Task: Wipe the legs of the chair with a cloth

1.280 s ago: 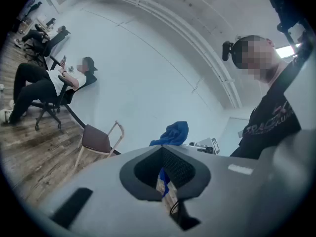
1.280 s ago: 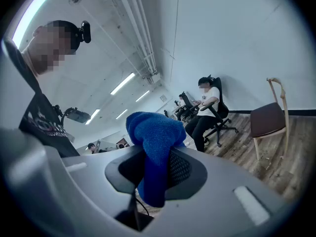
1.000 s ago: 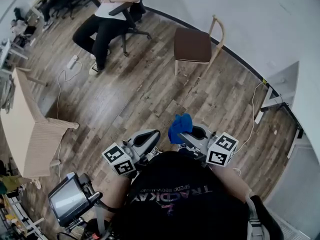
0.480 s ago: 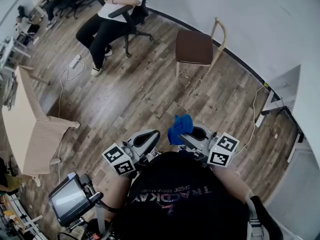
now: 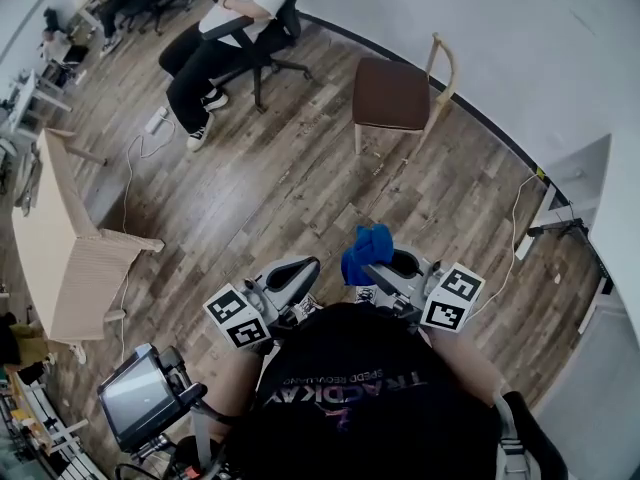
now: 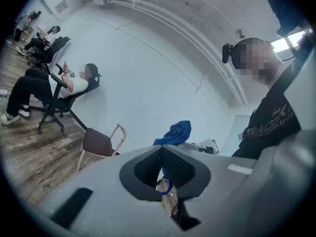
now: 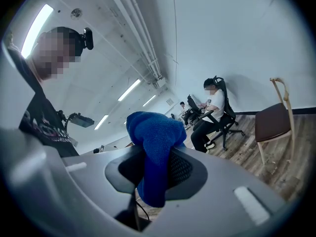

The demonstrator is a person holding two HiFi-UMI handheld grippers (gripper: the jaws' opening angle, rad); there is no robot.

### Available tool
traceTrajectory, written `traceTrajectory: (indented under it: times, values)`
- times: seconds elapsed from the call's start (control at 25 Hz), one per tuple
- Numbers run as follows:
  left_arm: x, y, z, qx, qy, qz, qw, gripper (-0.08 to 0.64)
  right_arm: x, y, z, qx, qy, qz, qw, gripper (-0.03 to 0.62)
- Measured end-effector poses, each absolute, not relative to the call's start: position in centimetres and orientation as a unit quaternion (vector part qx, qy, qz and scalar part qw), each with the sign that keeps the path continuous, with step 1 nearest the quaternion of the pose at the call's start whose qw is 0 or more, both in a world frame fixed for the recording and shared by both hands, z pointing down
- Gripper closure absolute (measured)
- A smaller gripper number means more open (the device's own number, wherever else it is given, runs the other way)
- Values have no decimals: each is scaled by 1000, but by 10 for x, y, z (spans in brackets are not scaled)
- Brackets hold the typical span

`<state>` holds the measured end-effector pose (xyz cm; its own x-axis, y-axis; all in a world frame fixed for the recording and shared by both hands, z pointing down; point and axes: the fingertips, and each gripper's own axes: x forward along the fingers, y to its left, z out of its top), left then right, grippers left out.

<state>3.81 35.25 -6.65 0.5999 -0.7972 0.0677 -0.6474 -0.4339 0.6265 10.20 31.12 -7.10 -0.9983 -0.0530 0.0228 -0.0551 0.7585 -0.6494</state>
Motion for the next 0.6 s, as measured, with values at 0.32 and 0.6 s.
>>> traceTrajectory:
  times: [0.32,0.6]
  values:
    - [64,305,-59,835,-434,-104,322,561,132,260,-58,27,-930,366,2,499]
    - [44,268,-49,834,-425,-96,337,561,120,219,-49,51,-924,380,0,500]
